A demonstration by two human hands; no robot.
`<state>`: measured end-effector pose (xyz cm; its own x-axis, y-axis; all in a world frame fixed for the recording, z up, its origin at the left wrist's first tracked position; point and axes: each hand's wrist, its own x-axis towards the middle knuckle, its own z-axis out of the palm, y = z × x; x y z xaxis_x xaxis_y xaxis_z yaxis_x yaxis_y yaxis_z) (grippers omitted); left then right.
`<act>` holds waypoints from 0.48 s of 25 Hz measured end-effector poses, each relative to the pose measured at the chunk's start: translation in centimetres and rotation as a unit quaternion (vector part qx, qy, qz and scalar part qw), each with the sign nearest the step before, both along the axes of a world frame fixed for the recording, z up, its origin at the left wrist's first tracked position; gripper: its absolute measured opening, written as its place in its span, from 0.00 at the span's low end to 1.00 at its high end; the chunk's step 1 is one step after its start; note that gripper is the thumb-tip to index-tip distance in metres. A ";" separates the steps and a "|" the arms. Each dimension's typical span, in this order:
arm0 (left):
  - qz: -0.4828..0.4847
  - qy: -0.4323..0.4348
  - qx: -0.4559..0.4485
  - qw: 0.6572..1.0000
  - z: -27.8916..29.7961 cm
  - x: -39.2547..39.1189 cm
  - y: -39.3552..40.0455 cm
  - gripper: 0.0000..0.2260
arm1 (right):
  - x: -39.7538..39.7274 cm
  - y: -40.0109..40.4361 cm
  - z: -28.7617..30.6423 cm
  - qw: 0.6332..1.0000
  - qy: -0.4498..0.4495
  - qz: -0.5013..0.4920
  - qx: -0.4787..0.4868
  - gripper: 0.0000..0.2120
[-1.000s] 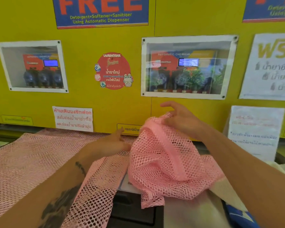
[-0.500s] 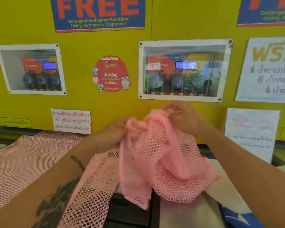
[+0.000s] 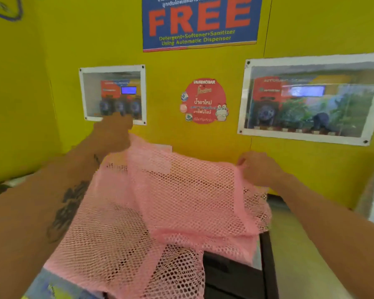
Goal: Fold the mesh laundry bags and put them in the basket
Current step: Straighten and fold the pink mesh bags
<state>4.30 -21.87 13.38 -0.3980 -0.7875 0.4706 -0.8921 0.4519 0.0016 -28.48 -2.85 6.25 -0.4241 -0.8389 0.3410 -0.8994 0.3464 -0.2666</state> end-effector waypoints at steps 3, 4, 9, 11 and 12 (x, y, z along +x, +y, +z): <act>0.018 -0.052 -0.032 0.998 -5.8 -1.0 -0.1 0.16 | 0.2 -1.6 -2.1 0.998 0.022 -0.046 0.031 0.11; 0.022 -0.049 -0.024 0.998 -6.5 -1.3 -0.1 0.15 | 0.0 -1.8 -2.1 0.998 0.022 -0.052 0.036 0.13; -0.007 0.221 0.136 0.966 -5.4 0.0 -2.7 0.20 | 0.9 -3.0 -1.1 0.995 0.008 -0.081 -0.050 0.08; -0.087 0.162 0.218 0.959 -6.2 -0.3 -2.0 0.15 | 1.8 -2.8 -1.2 0.994 0.023 -0.102 -0.035 0.07; -0.124 0.100 0.230 0.960 -7.1 -0.6 -1.2 0.10 | 2.2 -2.4 -1.4 0.994 0.034 -0.107 -0.017 0.07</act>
